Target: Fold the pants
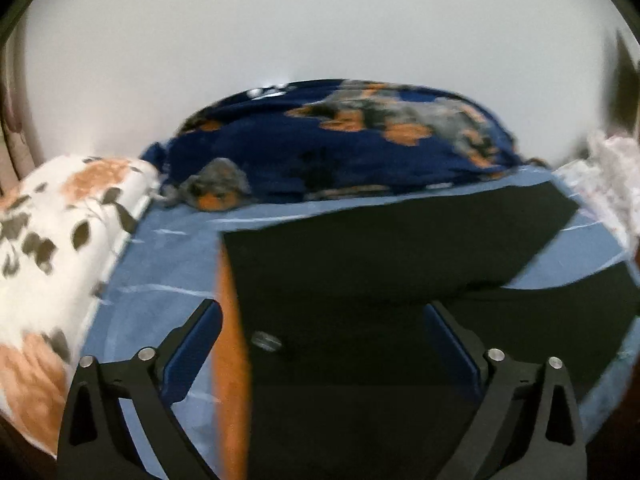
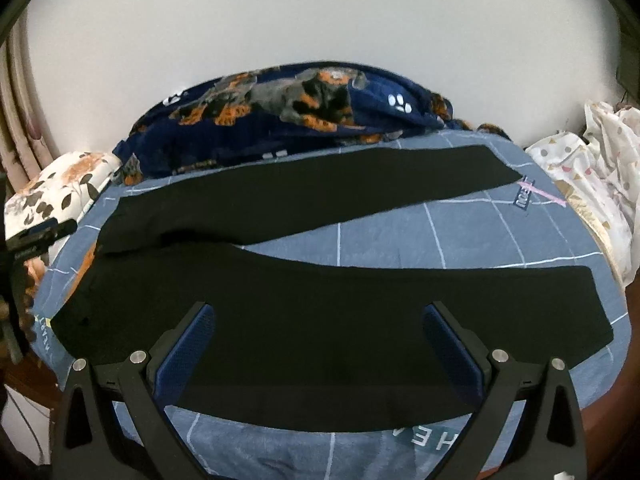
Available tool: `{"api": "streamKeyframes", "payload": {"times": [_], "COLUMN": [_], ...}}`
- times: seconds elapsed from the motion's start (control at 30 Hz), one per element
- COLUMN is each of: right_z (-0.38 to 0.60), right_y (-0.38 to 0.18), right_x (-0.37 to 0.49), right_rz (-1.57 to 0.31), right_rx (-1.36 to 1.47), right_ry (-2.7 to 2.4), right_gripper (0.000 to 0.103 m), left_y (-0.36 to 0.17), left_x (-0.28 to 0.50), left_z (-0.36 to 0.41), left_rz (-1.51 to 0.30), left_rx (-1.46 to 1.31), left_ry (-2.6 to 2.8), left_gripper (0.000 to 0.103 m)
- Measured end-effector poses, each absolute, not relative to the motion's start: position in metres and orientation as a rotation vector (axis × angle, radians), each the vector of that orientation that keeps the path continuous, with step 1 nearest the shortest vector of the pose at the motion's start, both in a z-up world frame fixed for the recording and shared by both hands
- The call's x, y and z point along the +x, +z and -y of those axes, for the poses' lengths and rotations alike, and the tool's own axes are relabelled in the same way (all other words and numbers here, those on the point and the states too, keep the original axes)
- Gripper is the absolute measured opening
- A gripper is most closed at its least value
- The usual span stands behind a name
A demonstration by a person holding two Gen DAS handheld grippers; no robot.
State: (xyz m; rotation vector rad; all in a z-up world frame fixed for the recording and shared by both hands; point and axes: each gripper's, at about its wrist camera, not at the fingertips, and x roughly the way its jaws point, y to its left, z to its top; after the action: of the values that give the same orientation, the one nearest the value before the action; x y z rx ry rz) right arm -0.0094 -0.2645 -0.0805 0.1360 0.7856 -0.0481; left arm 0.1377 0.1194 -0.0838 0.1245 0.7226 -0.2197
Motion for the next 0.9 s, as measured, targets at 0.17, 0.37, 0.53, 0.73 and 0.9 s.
{"api": "streamKeyframes", "payload": {"times": [0.17,0.37,0.53,0.73,0.9], "right_z": [0.26,0.253,0.256,0.257,0.254], "right_y": [-0.096,-0.114,-0.13,-0.142,-0.148], "right_x": [0.005,0.023,0.035,0.048,0.055], "right_rz": [-0.835,-0.898,-0.958,-1.002,-1.023], "right_rx": [0.134,0.113,0.129,0.149,0.151], "right_ry": [-0.041,-0.034,-0.042,-0.048,-0.039], "right_gripper": [0.103,0.103,0.103,0.103,0.103], "left_y": [-0.106,-0.137,-0.164,-0.18,-0.184], "left_x": [0.219,0.289,0.334,0.362,0.371], "left_z": [-0.161,-0.187,-0.202,-0.206,-0.198], "left_rz": [-0.883,-0.976,-1.046,-1.078,-1.086], "left_rx": [0.101,0.04,0.03,0.013,0.007], "left_ry": [-0.304,-0.34,-0.329,-0.369,-0.435], "left_gripper": [0.044,0.037,0.037,0.049,0.051]}}
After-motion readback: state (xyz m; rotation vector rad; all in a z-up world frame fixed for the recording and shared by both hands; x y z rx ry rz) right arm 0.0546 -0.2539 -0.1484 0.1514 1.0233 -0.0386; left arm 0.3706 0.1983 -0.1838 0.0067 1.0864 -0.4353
